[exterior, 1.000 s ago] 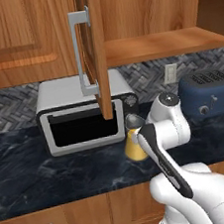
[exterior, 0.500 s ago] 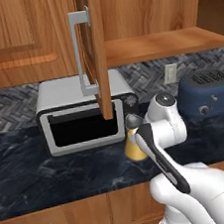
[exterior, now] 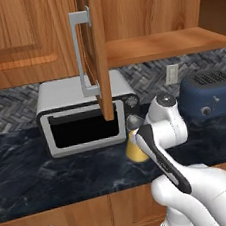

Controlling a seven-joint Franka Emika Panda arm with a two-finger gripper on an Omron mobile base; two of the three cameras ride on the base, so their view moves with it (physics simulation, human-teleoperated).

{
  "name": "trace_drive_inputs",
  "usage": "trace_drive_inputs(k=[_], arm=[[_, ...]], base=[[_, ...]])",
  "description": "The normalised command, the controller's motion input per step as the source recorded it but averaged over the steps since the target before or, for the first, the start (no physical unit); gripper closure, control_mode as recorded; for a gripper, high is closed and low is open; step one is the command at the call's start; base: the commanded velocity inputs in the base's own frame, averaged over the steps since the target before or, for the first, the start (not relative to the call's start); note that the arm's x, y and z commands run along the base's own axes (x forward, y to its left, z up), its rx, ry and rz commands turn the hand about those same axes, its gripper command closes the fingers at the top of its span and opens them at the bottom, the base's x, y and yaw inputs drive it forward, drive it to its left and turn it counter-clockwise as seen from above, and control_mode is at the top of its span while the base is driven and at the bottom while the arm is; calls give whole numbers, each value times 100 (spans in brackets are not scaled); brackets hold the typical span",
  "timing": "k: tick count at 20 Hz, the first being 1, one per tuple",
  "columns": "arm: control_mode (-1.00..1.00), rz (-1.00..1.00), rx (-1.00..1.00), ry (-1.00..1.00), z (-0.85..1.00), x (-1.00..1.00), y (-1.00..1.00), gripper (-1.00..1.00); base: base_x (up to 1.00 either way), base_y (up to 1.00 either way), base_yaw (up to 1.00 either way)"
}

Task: There is a tray on the dining counter. Grab the cup, mug, and pitcher and place them on the tray. The pitcher may be placed next to the tray if it cannot fit the tray.

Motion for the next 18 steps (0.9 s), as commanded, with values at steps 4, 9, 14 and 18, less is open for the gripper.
trace_drive_inputs(k=[4,9,14,18], arm=[[-100,0,0,0,0,17,0,-100],[-100,0,0,0,0,18,0,-100],[-100,0,0,0,-1,16,0,-100],[-100,0,0,1,-4,16,0,-100]], base=[[0,0,0],[0,0,0],[0,0,0],[0,0,0]])
